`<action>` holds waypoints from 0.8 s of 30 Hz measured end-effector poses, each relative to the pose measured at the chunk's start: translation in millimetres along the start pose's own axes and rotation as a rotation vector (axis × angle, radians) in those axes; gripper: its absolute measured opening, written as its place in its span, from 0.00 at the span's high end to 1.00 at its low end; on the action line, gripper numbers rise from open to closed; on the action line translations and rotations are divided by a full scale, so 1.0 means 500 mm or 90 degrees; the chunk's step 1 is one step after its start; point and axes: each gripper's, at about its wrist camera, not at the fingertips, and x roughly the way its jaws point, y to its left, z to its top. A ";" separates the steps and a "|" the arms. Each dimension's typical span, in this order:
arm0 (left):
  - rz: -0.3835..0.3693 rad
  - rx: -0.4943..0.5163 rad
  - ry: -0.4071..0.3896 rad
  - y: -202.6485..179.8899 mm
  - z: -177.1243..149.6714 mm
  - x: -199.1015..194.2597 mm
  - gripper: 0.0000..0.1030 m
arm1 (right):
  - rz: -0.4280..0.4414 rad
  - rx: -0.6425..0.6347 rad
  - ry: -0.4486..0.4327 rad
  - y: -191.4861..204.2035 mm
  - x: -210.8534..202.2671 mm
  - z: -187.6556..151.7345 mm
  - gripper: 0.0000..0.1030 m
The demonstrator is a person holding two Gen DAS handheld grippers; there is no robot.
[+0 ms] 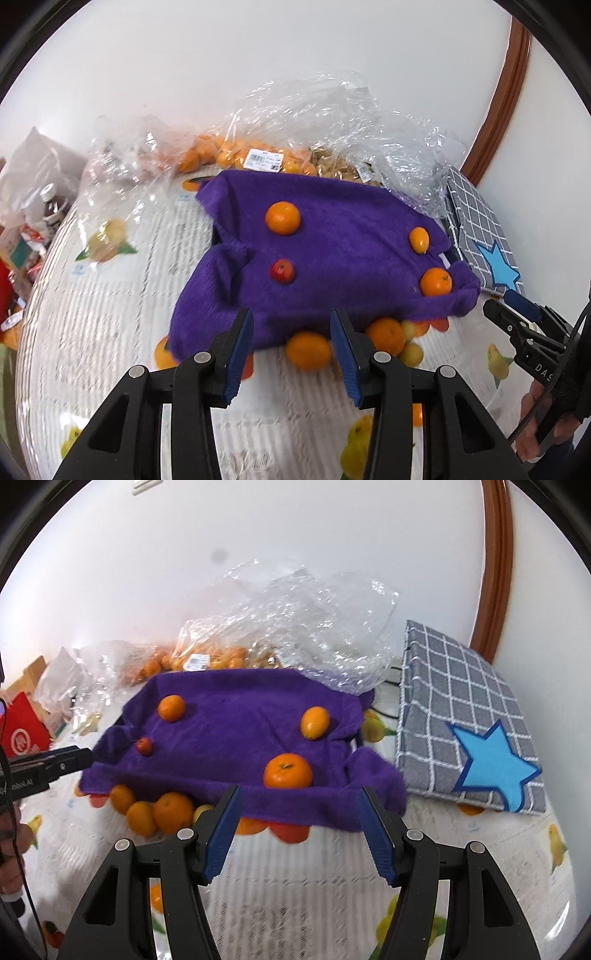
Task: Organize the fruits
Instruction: 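Pull both open tools back from the purple towel, then lower the right tool to an orange on the cloth and close on it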
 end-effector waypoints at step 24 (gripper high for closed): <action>0.014 -0.069 0.037 0.096 -0.113 -0.027 0.60 | 0.180 -0.042 0.066 0.119 -0.009 -0.122 0.51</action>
